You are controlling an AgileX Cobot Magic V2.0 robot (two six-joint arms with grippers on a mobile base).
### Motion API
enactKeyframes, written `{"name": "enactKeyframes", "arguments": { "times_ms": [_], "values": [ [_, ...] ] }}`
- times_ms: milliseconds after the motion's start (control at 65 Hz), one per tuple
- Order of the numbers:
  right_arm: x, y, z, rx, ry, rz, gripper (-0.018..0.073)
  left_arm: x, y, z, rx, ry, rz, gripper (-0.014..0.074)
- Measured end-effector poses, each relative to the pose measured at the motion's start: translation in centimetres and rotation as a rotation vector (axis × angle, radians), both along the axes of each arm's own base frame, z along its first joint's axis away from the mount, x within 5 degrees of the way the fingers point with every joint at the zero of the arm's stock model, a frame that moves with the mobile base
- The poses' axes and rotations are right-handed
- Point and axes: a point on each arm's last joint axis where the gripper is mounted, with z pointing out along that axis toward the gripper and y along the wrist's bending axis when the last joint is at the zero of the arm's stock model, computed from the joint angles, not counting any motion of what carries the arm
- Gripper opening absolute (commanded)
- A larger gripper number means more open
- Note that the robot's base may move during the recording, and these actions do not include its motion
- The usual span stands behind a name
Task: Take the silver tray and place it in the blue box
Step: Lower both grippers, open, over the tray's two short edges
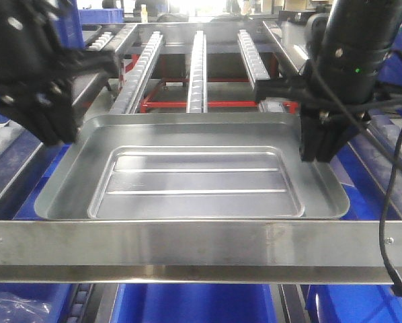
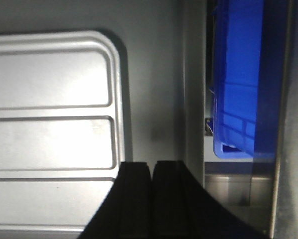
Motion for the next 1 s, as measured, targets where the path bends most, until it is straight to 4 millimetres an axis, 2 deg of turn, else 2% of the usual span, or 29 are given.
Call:
{"name": "enactKeyframes", "arguments": {
  "times_ms": [123, 231, 431, 662, 1000],
  "values": [
    [0.0, 0.8, -0.2, 0.001, 0.006, 0.010, 0.0057, 1.2, -0.8, -1.7, 0.013, 0.038, 0.003, -0.0006],
    [0.0, 1.3, -0.5, 0.004, 0.002, 0.012, 0.0057, 1.4, -0.9, -2.4, 0.021, 0.065, 0.009, -0.0006],
    [0.1, 1.5, -1.0, 0.005, 0.006, 0.008, 0.0057, 1.4, -0.9, -2.5, 0.026, 0.071, 0.003, -0.0006],
    [0.3, 1.5, -0.9, 0.013, -0.010, 0.010, 0.0057, 0.8, -2.0, -2.5, 0.062, 0.056, -0.086, -0.0006],
    [0.3, 1.5, -0.9, 0.008, -0.011, 0.018, 0.0057, 1.0, -2.4, -2.3, 0.025, 0.025, -0.090, -0.0006]
  ]
}}
